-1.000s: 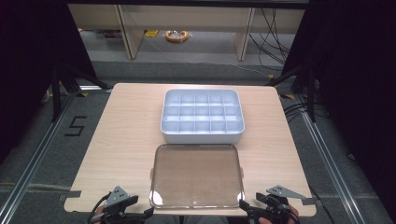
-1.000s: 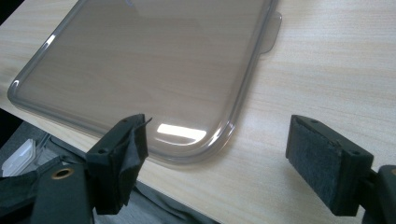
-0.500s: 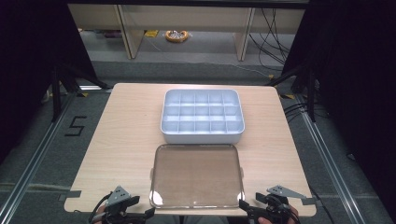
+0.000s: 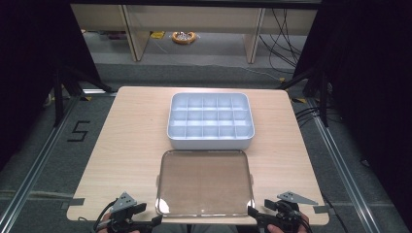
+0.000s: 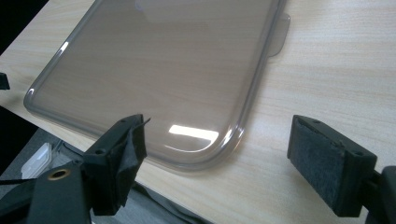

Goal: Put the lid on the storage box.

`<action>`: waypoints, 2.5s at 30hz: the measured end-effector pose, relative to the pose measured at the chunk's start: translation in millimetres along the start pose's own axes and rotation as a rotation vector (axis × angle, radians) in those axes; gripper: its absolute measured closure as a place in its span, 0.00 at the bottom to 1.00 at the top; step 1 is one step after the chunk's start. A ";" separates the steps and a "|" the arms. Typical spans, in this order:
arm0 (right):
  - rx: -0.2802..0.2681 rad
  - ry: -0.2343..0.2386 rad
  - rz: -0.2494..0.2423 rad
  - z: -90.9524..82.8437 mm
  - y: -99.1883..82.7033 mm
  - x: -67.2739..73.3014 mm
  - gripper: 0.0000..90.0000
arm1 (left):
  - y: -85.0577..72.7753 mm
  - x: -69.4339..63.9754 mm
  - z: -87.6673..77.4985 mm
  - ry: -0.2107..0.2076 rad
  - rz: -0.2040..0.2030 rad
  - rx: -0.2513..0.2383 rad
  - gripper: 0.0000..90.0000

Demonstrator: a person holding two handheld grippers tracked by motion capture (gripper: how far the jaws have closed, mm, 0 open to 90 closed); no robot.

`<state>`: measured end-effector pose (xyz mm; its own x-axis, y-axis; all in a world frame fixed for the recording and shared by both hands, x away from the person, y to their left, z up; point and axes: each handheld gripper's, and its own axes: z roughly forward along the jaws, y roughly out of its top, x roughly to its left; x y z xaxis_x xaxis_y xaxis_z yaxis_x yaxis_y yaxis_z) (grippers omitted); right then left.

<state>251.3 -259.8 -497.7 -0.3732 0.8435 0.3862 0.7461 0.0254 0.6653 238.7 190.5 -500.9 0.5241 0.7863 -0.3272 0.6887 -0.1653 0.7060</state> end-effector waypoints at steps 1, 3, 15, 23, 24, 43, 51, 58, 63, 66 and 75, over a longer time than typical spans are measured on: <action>0.000 0.000 0.000 0.0 0.0 0.0 0.23 | 0.7 1.7 -0.3 0.003 0.019 0.016 0.25; -0.011 0.010 0.018 2.4 1.7 0.8 0.24 | 2.0 0.9 3.1 0.000 -0.005 0.006 0.25; 0.006 0.039 0.043 21.1 16.7 -11.3 0.33 | 15.5 7.0 18.1 -0.026 -0.018 0.020 0.35; 0.027 0.032 0.105 31.8 24.1 -8.7 0.35 | 24.8 19.6 29.9 -0.019 -0.053 0.035 0.44; 0.021 0.030 0.071 33.8 25.0 -11.7 0.35 | 26.5 23.0 30.5 -0.020 -0.041 0.058 0.48; 0.030 0.092 0.337 35.9 23.9 -7.4 0.41 | 28.6 25.5 39.3 0.024 -0.003 0.069 0.58; 0.007 0.162 0.369 34.5 13.8 -19.8 0.62 | 28.0 26.3 37.2 0.015 0.012 0.078 0.58; -0.033 0.138 0.201 22.7 15.5 -16.8 0.74 | 27.4 24.9 37.4 0.002 0.000 0.068 0.52; -0.086 0.166 0.073 11.3 17.8 0.9 0.73 | 26.3 26.9 35.4 0.004 -0.003 0.062 0.45; -0.108 0.191 -0.006 7.3 20.0 3.0 0.73 | 26.9 28.3 34.7 0.007 0.007 0.076 0.39; -0.105 0.219 -0.031 4.4 21.4 8.5 0.74 | 29.0 32.0 37.5 -0.009 -0.081 0.034 0.28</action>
<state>266.5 -249.7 -483.1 -0.5144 0.7066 0.4859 0.6752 -0.0156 0.7375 294.2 188.6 -514.4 0.4704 0.7926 -0.3878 0.7455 -0.1218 0.6553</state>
